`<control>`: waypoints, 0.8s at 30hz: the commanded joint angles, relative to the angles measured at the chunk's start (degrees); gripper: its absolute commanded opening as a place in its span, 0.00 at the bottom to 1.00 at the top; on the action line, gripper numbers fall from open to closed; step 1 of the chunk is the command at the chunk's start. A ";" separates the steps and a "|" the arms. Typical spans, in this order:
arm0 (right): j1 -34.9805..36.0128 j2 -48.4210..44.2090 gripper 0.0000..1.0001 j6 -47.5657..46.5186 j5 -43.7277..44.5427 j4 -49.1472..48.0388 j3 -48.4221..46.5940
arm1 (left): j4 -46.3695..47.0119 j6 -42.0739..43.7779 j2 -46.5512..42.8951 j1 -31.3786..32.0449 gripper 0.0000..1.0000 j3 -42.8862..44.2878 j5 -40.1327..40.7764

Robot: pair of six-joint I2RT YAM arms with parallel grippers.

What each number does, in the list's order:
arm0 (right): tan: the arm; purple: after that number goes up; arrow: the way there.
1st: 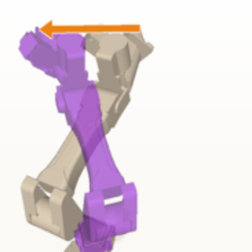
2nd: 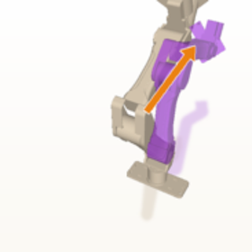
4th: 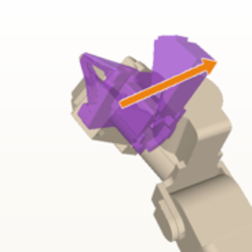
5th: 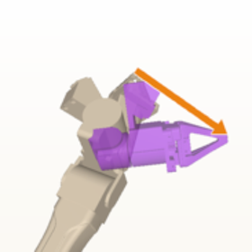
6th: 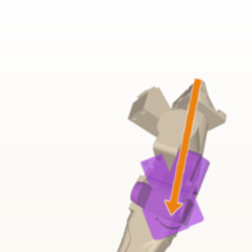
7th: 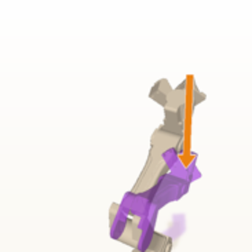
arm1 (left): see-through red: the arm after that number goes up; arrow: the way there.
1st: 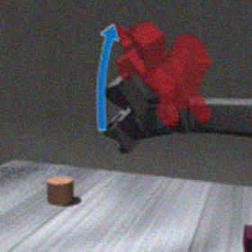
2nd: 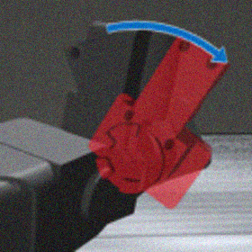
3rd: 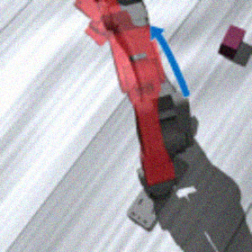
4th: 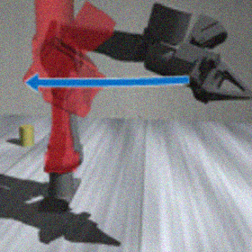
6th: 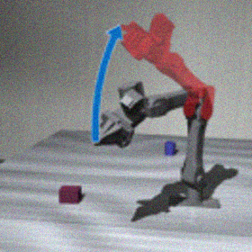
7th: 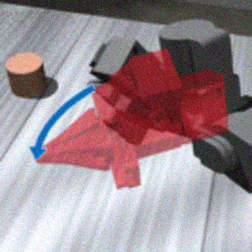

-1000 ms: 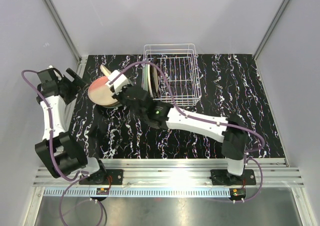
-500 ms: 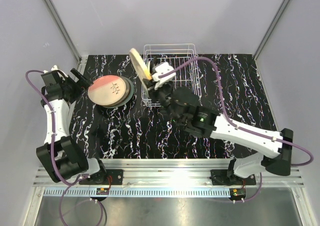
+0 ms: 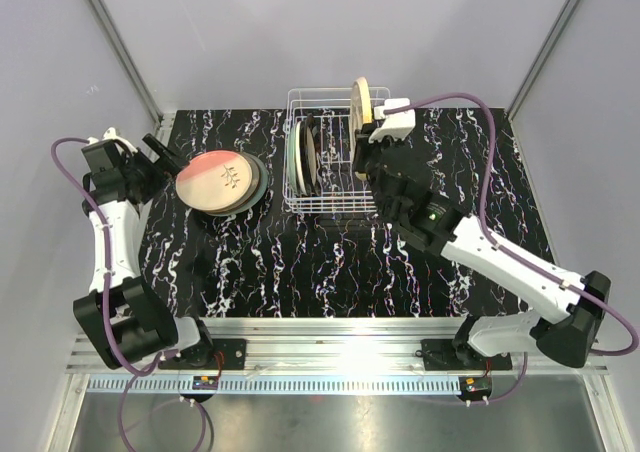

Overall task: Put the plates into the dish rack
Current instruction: Insert the plate into the dish rack

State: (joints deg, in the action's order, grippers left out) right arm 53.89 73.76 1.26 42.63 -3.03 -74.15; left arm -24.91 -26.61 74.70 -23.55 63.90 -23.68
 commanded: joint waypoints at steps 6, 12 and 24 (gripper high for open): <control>-4.75 7.61 0.00 10.34 -2.99 -3.04 -8.90 | 1.18 0.68 -1.57 -0.18 0.99 1.67 1.09; -6.69 14.21 0.00 12.63 -4.66 -2.34 -13.56 | 1.53 0.16 -2.19 -0.36 0.99 1.05 0.57; -8.10 23.80 0.00 17.02 -7.21 -0.93 -18.31 | 2.23 -0.72 -2.18 -0.36 0.99 0.35 -0.66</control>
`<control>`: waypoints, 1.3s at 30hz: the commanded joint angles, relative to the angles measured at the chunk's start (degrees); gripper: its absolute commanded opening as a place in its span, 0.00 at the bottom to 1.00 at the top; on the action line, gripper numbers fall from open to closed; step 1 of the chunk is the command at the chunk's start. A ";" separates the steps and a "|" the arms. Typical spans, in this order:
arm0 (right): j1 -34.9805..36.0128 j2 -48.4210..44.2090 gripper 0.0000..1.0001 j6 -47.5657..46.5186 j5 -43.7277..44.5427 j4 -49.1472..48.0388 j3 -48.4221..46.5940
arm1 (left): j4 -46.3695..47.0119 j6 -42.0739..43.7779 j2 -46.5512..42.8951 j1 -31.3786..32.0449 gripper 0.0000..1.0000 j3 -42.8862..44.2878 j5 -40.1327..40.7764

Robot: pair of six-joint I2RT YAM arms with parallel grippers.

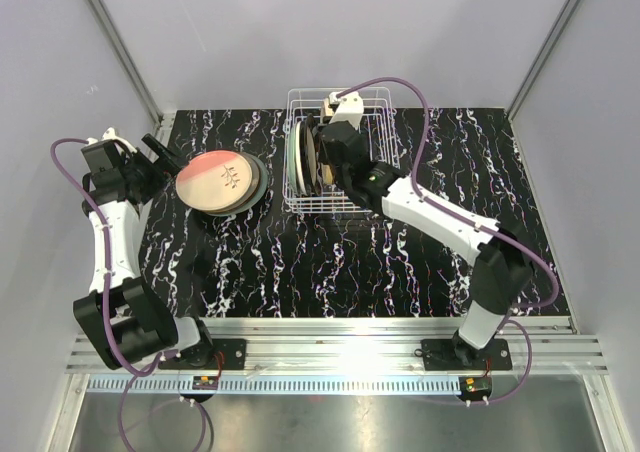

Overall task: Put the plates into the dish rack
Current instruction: Insert the plate into the dish rack

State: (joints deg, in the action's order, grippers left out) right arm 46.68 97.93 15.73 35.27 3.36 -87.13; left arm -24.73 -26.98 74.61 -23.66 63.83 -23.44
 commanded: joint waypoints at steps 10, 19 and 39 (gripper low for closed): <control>-1.59 4.28 0.00 3.00 -0.20 -6.78 -6.65 | 2.32 -0.70 -1.75 -0.25 0.99 0.33 -1.43; -2.03 8.50 0.00 2.21 0.33 -6.78 -7.96 | 2.41 -0.79 -1.66 -0.25 0.99 0.06 -1.70; -2.64 15.09 0.06 0.53 -1.43 -5.20 -10.78 | 2.14 -1.23 -0.96 -0.25 0.99 -0.29 -1.08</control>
State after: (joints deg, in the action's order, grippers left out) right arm 44.40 113.89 16.23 33.43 4.32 -92.73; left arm -24.69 -27.73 74.61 -23.68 63.72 -23.79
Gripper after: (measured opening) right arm 0.211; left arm 0.988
